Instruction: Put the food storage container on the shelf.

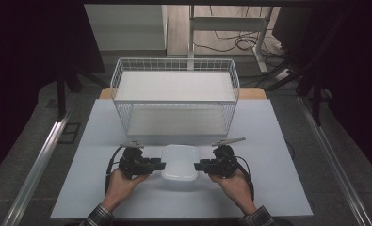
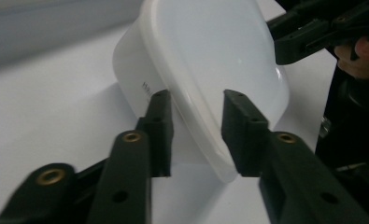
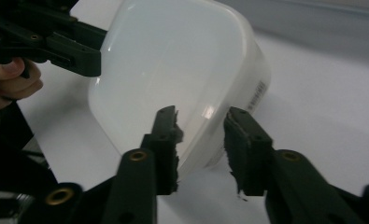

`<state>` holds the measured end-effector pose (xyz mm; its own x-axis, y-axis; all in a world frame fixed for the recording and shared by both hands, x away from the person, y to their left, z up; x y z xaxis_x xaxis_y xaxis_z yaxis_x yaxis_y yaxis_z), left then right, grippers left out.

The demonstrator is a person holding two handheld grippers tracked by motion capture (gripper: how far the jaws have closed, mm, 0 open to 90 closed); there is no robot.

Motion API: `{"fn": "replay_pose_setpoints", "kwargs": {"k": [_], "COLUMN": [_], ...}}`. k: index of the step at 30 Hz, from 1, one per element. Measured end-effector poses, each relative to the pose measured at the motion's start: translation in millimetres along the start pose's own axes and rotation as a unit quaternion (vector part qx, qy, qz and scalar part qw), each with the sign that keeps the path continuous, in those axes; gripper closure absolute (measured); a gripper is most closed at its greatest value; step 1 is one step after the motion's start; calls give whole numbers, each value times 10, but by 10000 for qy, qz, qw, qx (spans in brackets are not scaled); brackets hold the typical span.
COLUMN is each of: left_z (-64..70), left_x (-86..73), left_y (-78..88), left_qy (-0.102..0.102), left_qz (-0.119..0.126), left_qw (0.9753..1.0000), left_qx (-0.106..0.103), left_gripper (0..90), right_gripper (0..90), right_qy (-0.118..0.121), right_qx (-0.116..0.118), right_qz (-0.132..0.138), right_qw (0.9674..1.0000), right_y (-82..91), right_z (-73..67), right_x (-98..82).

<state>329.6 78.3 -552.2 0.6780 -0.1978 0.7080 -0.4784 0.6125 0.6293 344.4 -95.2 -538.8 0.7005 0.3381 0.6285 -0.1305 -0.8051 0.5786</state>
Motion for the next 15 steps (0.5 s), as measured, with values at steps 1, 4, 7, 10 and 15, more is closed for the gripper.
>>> {"fn": "replay_pose_setpoints", "kwargs": {"k": [1,4,7,10,15], "left_z": [-1,5,-1,2,14], "left_x": [6,12,12,22,86], "left_y": [11,13,3,9,78], "left_qy": [4,33,-2,-33,-4], "left_qz": [26,96,120,152,270], "left_qw": [10000,9999,9998,9996,9994], "left_qx": [-5,16,133,218,203], "left_gripper": [731,802,805,805,807], "right_gripper": [726,772,773,774,776], "right_qy": [28,274,337,417,469], "right_qx": [-49,-381,-450,-501,-393], "right_qz": [52,175,213,261,444], "right_qw": [10000,9987,9982,9975,9971], "right_y": [15,32,28,24,67], "right_z": [-3,30,31,35,-7], "right_x": [13,42,47,57,126]}}
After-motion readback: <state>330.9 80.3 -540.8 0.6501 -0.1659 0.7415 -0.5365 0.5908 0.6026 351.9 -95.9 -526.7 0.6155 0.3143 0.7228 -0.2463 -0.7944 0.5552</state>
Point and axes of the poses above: each handheld gripper's, and its own axes: y roughly backward along the jaws, x roughly out of its top, z roughly to its right, the point moved 10 cm from there along -y, roughly forward along the jaws, and after that the axes turned 14 degrees about x, right-handed, at the moved point
